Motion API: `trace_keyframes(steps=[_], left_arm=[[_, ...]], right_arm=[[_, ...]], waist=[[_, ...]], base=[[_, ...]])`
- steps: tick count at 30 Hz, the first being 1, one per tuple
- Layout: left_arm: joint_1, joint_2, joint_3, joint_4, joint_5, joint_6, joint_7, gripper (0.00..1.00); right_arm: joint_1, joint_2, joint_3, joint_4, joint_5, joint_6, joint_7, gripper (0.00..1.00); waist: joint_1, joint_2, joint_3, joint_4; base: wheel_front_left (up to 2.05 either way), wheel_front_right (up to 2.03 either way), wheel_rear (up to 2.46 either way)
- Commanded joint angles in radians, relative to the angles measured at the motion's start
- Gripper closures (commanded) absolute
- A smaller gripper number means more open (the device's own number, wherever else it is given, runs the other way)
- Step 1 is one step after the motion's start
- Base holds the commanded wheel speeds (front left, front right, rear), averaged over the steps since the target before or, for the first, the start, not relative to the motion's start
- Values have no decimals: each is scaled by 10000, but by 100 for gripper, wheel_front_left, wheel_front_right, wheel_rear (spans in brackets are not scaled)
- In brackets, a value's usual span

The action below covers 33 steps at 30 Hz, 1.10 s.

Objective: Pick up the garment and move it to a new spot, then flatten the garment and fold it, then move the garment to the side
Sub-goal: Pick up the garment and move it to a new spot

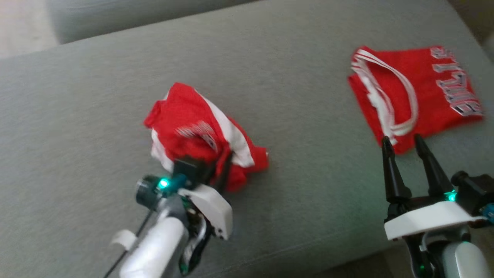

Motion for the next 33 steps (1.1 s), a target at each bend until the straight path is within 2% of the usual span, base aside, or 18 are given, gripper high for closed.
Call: trace_keyframes(steps=[1,2,3,4,10,16,26,29,33], left_arm=[[-432,-20,198,-114,-10,-64,16,100],[-468,-57,76,113,31,-123,2,74],[-497,-94,-13,289,56,-165,-60,8],[-535,-121,-97,420,113,-182,-156,0],[-692,-147,-262,501,316,-201,-963,0],[-662,165,216,-354,352,172,-1775,0],[237,1015,1769,-1639,164,1391,-2172,0],[652,1380,2218,-1886,15,1523,-2207,0],[1144,1861,2656,-2111,-256,1407,-2228,0]], right_arm=[[-477,-54,257,-298,110,37,-111,0],[-495,-54,281,-256,153,37,-155,0],[-510,-53,299,-218,168,37,-195,0],[-524,-53,310,-184,180,37,-232,0],[-538,-53,295,5,207,37,-356,0],[-484,-53,228,52,68,37,-276,0],[-178,-53,50,-112,-225,37,89,0],[-79,-53,-8,-157,-273,37,181,0],[50,-53,-85,-177,-285,37,268,0]], waist=[[0,-1,383,-628],[0,-1,425,-709],[0,-1,453,-769],[0,-1,480,-812],[0,-1,389,-625],[0,-1,-42,117],[0,-1,-772,1689],[0,-1,-914,2047],[0,-1,-1051,2338]], base=[[0,0,0],[0,0,0],[0,0,0],[0,0,0],[0,0,0],[0,0,0],[0,0,0],[0,0,0],[0,0,0]])
